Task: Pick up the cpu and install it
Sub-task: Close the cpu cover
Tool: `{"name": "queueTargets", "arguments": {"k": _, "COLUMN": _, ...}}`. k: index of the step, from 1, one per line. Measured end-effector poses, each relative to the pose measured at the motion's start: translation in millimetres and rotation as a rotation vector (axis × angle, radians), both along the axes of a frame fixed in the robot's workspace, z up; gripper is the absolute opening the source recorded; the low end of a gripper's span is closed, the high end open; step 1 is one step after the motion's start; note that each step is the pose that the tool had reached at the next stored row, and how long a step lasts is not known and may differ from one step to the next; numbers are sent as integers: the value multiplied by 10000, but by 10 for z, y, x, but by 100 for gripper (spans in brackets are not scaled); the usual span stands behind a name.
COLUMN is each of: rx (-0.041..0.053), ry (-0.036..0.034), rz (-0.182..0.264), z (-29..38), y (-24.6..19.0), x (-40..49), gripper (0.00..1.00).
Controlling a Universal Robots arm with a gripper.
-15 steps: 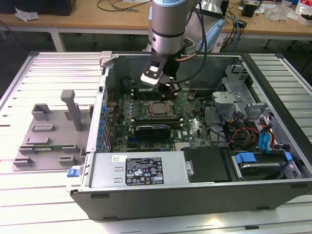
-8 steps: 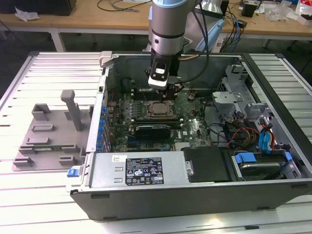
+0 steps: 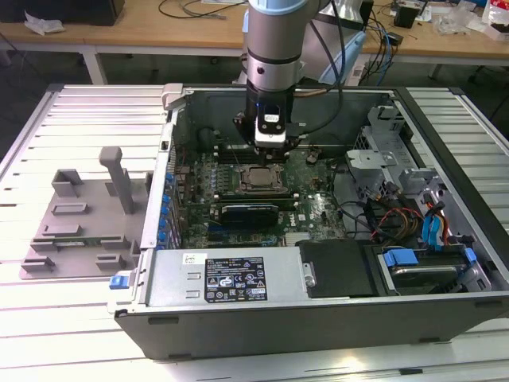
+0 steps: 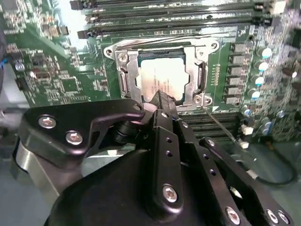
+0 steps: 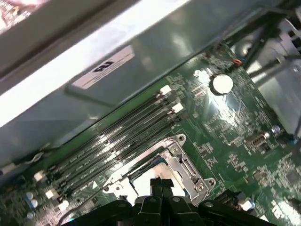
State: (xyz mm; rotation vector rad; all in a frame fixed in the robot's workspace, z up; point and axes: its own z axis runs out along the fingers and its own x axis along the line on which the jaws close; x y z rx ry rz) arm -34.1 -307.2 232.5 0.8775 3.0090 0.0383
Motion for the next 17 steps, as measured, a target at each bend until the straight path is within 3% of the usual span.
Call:
{"name": "queueTargets", "arguments": {"k": 4, "rx": 0, "ry": 0, "rz": 1994, "z": -12, "y": 0, "x": 0, "gripper": 11}}
{"name": "queueTargets", "arguments": {"k": 11, "rx": -10, "ry": 2, "rz": 4659, "z": -34, "y": 0, "x": 0, "gripper": 11}}
{"name": "queueTargets", "arguments": {"k": 13, "rx": -14, "ry": 2, "rz": 5199, "z": -39, "y": 0, "x": 0, "gripper": 11}}
{"name": "queueTargets", "arguments": {"k": 17, "rx": -45, "ry": 10, "rz": 5395, "z": -40, "y": -24, "x": -45, "gripper": 11}}
